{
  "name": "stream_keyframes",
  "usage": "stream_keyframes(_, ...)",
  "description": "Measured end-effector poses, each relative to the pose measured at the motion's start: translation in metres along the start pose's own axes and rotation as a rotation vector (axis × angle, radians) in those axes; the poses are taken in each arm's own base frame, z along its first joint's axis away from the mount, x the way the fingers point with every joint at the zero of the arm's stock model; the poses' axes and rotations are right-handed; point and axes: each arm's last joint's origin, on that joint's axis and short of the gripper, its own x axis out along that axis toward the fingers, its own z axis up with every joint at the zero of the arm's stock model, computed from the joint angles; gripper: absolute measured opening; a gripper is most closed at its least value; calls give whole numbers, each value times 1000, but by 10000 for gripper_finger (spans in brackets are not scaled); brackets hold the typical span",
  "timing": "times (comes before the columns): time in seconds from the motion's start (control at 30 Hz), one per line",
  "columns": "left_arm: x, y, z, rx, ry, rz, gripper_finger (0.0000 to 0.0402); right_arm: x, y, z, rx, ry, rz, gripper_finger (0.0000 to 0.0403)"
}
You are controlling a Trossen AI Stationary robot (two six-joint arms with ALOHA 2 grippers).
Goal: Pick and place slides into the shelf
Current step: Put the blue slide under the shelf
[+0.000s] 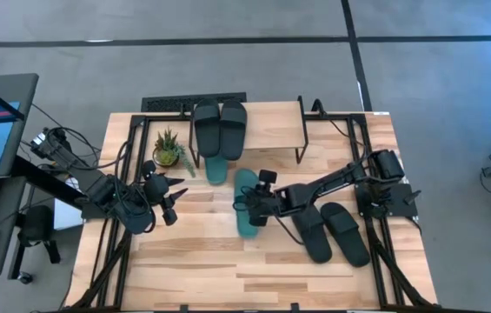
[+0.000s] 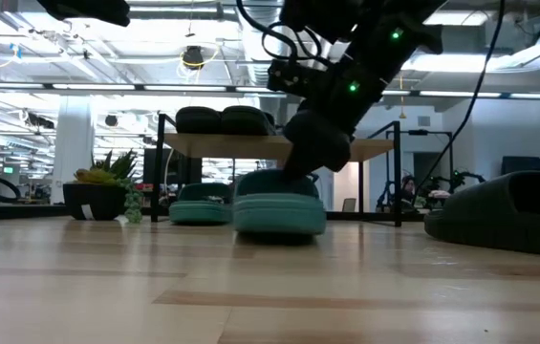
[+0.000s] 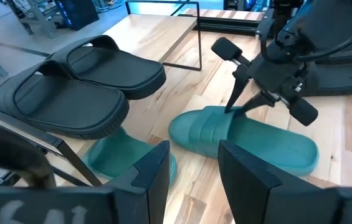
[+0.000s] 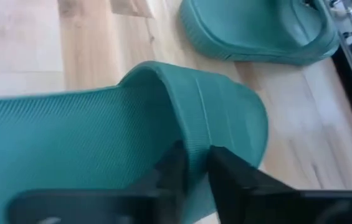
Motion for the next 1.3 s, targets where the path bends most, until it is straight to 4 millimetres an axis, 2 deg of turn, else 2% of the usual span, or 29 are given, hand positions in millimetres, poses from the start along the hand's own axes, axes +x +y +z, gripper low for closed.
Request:
stream_keyframes(0.1,0,0,0,1,-4,5,126,2,-3,2,-1,-15,-7,11)
stream_keyframes(0.23,0,1,0,4,-9,13,126,5,-9,4,31,-20,-16,20)
stream_keyframes(0.63,0,1,0,5,-10,16,126,19,-34,8,97,-35,-62,5)
stream_keyframes(1.3,0,1,0,10,-13,22,126,39,-76,8,115,-36,-107,5)
